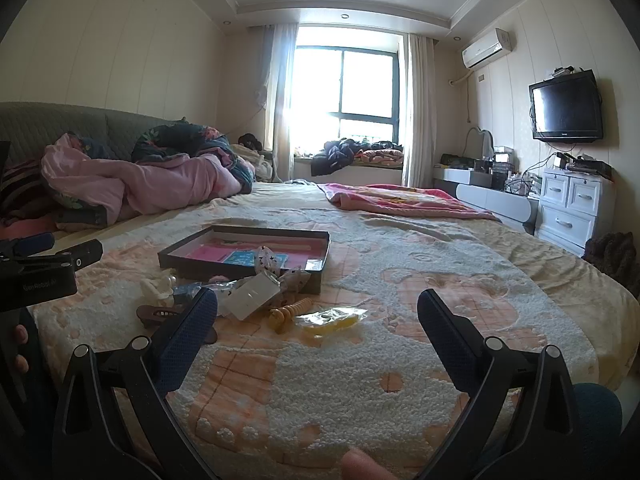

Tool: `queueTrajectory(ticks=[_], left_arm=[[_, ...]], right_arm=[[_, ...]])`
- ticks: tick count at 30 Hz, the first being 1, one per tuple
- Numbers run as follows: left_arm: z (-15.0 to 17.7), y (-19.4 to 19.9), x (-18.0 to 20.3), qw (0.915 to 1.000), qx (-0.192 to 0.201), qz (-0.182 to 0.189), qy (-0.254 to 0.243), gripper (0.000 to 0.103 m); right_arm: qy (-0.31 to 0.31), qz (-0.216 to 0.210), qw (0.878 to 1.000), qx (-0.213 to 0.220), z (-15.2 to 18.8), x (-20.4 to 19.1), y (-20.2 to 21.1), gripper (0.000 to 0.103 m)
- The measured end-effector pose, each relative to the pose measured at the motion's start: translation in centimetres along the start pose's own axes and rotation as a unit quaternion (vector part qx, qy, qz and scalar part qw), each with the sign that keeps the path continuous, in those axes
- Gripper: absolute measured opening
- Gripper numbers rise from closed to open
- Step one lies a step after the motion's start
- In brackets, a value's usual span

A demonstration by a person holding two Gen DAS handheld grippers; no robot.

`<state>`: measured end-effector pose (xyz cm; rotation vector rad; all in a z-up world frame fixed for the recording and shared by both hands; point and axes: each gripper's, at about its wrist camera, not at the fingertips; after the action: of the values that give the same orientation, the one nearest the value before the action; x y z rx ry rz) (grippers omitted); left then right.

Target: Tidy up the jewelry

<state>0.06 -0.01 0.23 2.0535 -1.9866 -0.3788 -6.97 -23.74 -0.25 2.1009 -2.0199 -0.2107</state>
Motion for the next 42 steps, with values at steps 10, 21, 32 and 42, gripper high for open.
queueTrajectory(ticks=[10,21,32,42], left_arm=[[-0.01,-0.02,-0.17,1.0000,0.002,0.001,-0.001,0.093],[0.00,0.02,-0.15,1.0000,0.003,0.001,-0.001,0.093],[0.00,0.07,-0.20,1.0000,0.003,0.001,-0.001,0.093],[0.07,0.08,-0.20,1.0000,0.002,0.000,-0.002,0.093]], right_arm=[[0.000,0.000,1.000,-0.001,0.04,0.07,0.02,0.097],[0.001,-0.003,1.000,-0.003,-0.09,-0.25,-0.12,0.097],[0.000,-0.003,1.000,-0.003,-0.03,-0.19,-0.17,0.097],[0.000,-0.003,1.000,-0.003,0.01,-0.10,-0.17,0.097]])
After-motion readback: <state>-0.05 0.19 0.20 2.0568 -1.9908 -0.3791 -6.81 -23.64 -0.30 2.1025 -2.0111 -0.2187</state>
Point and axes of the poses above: each gripper's, at about its wrist camera, not at the fingertips, and y roughly against the way its jaws point, x to its right, z to its underside, and after that the axes turned 2 degrees about -z, right-handed
